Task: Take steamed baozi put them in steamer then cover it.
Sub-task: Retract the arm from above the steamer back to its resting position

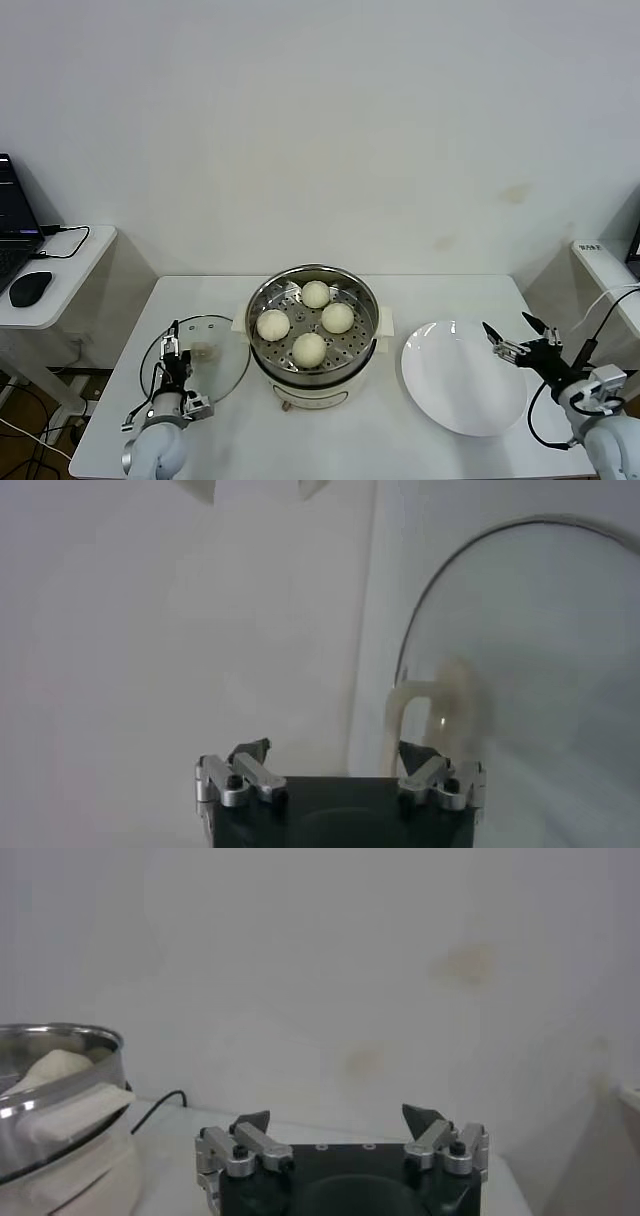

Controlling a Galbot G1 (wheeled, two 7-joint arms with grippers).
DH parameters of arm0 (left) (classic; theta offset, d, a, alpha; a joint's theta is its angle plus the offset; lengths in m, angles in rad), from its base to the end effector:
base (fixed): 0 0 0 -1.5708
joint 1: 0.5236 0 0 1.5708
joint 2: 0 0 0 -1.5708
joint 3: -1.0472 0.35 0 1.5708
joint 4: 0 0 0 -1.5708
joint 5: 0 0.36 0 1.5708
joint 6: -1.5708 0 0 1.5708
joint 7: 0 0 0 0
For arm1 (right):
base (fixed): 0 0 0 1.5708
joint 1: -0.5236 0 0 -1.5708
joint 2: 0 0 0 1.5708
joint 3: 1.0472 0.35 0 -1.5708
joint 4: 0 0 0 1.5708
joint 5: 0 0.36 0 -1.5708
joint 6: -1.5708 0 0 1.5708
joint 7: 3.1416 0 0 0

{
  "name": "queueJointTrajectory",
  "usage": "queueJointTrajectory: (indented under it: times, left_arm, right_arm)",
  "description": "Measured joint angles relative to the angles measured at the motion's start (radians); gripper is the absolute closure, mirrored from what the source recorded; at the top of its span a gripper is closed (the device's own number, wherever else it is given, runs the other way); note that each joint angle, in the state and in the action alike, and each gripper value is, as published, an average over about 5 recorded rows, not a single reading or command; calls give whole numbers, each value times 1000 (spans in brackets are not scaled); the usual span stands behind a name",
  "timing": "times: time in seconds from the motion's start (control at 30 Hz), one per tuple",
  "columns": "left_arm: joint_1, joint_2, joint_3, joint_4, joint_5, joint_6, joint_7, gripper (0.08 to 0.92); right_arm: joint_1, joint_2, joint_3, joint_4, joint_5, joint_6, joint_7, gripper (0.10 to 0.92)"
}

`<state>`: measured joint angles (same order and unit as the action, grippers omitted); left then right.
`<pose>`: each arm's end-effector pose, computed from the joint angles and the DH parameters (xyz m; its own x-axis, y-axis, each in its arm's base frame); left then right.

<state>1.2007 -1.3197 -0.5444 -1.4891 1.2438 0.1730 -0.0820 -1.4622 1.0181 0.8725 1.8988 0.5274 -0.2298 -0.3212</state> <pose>0.2986 0.1015 -0.4162 -0.9641 -0.2169 0.1532 0.1433 0.0605 0.9878 0.2374 -0.2220 -0.2554 -0.9604 -0.1905 0.2033 -0.2028 0.9784 -0.0413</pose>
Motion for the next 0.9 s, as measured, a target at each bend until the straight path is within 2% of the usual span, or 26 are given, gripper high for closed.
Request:
queueJointTrajectory:
  times: [0.17, 0.27, 0.9]
  left_arm:
    - [-16, -4, 2, 25, -6, -3, -14, 180]
    - [-24, -7, 4, 36, -10, -5, -18, 229]
    - [-25, 10, -1, 92, -32, -40, -32, 775]
  right_arm:
    - [0, 0, -2, -4, -5, 2, -4, 203]
    - [-2, -2, -2, -5, -6, 2, -6, 203]
    - [-32, -1, 3, 0, -7, 0, -14, 203]
